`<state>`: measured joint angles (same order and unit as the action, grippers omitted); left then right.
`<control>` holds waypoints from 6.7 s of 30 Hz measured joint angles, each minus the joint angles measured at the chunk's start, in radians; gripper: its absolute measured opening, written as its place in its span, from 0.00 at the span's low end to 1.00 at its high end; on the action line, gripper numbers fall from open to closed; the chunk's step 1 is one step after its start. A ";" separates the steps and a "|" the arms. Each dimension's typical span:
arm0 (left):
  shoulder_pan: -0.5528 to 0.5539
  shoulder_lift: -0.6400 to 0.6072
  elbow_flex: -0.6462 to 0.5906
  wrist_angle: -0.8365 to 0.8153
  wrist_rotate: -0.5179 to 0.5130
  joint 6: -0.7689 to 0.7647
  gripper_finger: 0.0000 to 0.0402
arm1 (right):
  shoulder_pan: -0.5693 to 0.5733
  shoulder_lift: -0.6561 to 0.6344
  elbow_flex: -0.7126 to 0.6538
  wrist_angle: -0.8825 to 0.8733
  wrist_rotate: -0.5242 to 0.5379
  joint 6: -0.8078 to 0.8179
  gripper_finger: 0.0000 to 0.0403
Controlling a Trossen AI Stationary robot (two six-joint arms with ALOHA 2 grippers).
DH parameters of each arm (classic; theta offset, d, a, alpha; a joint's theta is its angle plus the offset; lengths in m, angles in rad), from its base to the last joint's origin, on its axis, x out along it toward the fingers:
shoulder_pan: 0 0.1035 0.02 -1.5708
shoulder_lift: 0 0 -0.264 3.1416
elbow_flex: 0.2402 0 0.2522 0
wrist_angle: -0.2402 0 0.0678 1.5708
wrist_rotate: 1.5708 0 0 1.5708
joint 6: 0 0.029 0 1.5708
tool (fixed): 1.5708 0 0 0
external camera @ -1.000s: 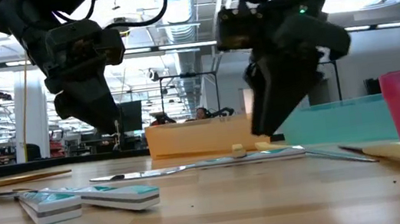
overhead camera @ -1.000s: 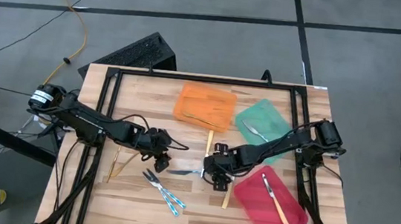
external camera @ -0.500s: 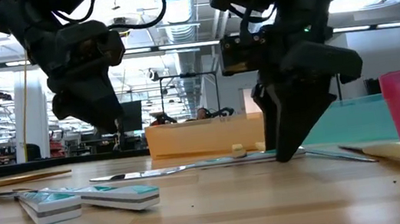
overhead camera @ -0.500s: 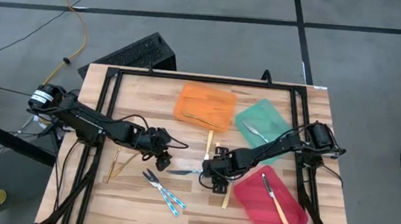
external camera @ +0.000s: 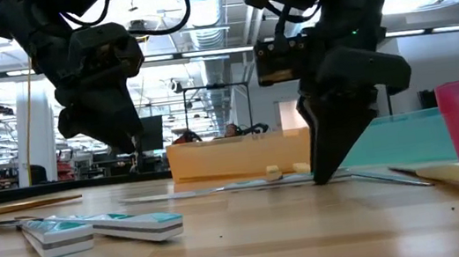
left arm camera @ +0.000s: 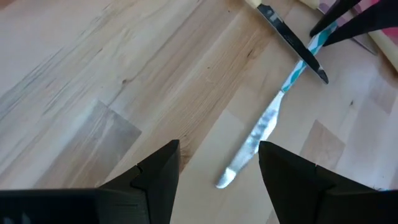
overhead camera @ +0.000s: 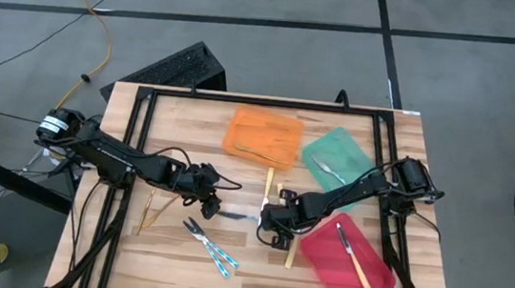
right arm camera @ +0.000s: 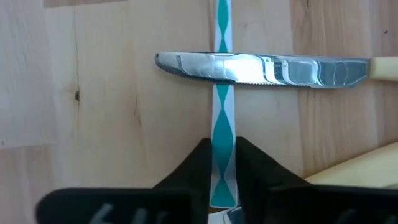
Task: Sort silverware by color (type)
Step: Put the top white patterned knife into the blue bin, then put the middle yellow knife into the red bin
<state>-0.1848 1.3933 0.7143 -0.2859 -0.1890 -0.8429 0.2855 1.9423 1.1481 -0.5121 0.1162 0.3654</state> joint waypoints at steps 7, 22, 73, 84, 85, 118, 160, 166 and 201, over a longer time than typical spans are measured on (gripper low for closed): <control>0.000 0.000 0.000 0.000 0.020 0.020 0.50 | 0.003 -0.010 0.004 -0.010 -0.003 0.095 0.10; 0.015 -0.033 0.000 0.117 -0.038 0.148 0.50 | 0.009 -0.101 0.102 -0.101 -0.055 0.252 0.10; 0.198 -0.543 0.001 0.169 -0.061 0.297 0.50 | 0.110 -0.524 0.103 -1.061 0.274 1.239 0.10; 0.198 -0.542 0.001 0.164 -0.118 0.269 0.50 | 0.085 -0.754 -0.155 -1.026 0.261 1.064 0.10; 0.198 -0.542 0.001 0.165 -0.130 0.269 0.50 | 0.084 -0.778 -0.177 -1.010 0.266 1.055 0.10; 0.198 -0.542 0.001 0.161 -0.270 0.187 0.50 | -0.250 -0.893 -0.583 -0.648 0.260 0.819 0.14; 0.137 -0.438 0.001 0.015 -0.071 0.212 0.50 | -0.169 -0.765 -0.337 -0.027 0.200 0.680 0.53; 0.137 -0.431 0.001 0.018 -0.073 0.213 0.50 | -0.128 -0.593 -0.336 0.090 0.197 0.695 0.51; 0.137 -0.431 0.001 0.014 -0.079 0.229 0.50 | -0.078 -0.141 -0.006 -0.183 0.115 0.718 0.58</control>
<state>-0.0483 0.9623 0.7151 -0.2718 -0.2676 -0.6137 0.2073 1.8013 1.1416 -0.6954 0.2314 1.0835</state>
